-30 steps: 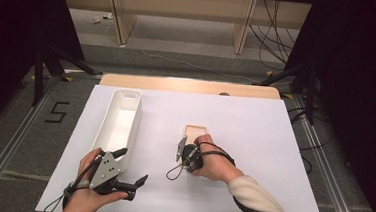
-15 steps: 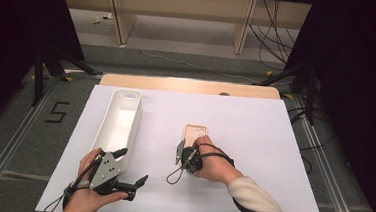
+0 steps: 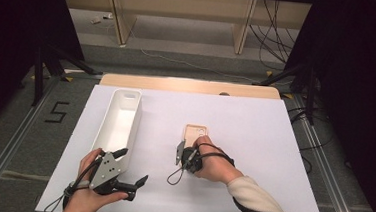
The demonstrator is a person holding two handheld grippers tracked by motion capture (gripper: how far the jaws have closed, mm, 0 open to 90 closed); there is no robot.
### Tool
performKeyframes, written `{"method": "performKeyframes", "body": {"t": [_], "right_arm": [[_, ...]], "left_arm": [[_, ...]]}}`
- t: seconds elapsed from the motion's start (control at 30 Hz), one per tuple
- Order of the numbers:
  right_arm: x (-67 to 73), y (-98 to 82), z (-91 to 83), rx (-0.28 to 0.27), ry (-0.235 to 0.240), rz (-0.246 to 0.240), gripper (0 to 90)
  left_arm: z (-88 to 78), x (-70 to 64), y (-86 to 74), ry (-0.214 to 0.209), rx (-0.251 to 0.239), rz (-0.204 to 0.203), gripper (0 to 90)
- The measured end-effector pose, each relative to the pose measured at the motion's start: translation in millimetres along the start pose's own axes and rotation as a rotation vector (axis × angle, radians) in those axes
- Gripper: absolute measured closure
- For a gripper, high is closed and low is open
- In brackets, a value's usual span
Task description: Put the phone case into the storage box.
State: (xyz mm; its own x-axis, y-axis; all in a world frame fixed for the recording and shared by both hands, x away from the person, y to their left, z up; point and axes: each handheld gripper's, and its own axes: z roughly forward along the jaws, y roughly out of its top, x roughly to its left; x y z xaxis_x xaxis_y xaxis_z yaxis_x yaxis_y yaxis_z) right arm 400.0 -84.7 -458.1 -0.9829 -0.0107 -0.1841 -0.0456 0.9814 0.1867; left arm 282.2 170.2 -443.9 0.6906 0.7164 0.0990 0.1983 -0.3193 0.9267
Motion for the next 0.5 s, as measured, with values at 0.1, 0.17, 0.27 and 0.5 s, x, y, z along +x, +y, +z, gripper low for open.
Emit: {"method": "performKeyframes", "body": {"t": [0.1, 0.17, 0.27, 0.5], "right_arm": [[-0.2, -0.4, -0.3, 0.002, -0.001, 0.004, 82.3], [-0.3, -0.3, -0.4, 0.001, 0.004, 0.005, 82.7], [-0.1, -0.4, -0.4, -0.003, 0.003, -0.001, 83.6], [0.0, -3.2, -1.6, -0.025, 0.013, 0.011, 87.6]], "left_arm": [[0.1, 0.0, 0.0, 0.0, 0.0, 0.0, 1.6], [0.0, 0.0, 0.0, 0.0, 0.0, 0.0, 1.6], [-0.1, 0.2, -0.1, 0.0, 0.0, 0.001, 1.6], [-0.2, 0.3, -0.1, -0.001, 0.0, 0.001, 1.6]]}}
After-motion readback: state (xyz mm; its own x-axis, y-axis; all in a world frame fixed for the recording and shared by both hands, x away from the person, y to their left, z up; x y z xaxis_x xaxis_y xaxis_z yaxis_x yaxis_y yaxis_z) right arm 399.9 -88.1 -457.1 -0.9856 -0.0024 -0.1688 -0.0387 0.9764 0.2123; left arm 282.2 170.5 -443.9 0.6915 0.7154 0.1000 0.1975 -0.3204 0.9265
